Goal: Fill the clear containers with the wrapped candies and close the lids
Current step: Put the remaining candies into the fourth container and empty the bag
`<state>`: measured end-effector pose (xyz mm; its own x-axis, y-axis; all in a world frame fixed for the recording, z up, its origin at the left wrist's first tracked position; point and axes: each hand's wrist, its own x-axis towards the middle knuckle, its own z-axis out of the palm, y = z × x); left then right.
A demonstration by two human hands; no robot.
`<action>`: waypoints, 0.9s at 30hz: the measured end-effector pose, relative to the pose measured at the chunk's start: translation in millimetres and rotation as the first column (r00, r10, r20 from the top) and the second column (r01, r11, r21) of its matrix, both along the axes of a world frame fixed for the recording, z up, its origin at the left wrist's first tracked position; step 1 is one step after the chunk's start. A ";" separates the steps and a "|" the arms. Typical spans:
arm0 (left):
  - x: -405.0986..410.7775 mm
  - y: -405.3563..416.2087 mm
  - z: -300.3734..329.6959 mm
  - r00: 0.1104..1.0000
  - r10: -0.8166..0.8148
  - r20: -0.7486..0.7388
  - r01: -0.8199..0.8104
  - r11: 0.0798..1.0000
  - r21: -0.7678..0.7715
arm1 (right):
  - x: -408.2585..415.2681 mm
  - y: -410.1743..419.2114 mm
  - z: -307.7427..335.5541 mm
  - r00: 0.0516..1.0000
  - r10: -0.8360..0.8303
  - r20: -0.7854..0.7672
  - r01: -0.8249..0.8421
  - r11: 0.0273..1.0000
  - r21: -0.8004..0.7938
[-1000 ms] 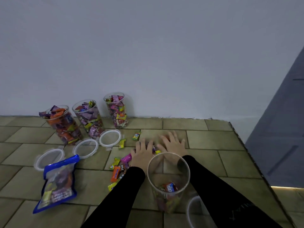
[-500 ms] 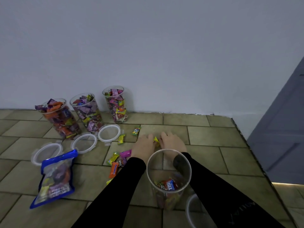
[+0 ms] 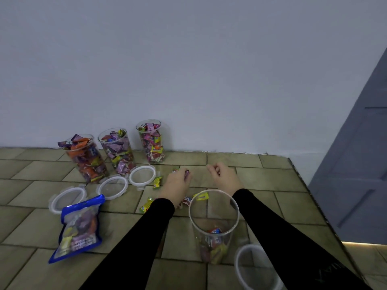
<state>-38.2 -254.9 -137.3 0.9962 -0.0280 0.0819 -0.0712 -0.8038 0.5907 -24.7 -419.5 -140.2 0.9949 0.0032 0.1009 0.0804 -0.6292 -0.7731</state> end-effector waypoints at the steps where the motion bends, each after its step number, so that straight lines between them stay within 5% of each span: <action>1: -1.9 0.5 5.3 1.000 0.005 0.027 -0.004 0.999 -0.041 | -2.2 -0.6 8.2 1.000 0.003 0.029 -0.005 0.997 0.072; 8: -31.8 -10.1 66.9 0.964 0.124 0.233 -0.010 0.899 -0.438 | -31.5 -5.0 77.7 0.976 -0.083 0.200 -0.026 0.870 0.493; 14: -70.2 -28.0 98.4 0.958 0.113 0.263 0.093 0.747 -0.658 | -83.9 10.4 117.7 0.971 -0.118 0.206 -0.091 0.617 0.782; 20: -113.1 -37.1 92.7 0.948 0.114 0.298 0.152 0.658 -0.737 | -118.4 19.0 109.6 0.968 -0.223 0.112 -0.015 0.394 0.919; 27: -129.6 -40.7 85.8 0.942 0.100 0.319 0.190 0.625 -0.757 | -125.8 26.2 104.3 0.963 -0.261 0.065 0.021 0.317 0.948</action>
<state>-167.7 -295.6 -51.5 0.9109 0.1454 0.3861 -0.3826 -0.0527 0.9224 -150.5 -393.3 -35.9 0.9312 -0.3507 0.0994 0.2714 0.4848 -0.8315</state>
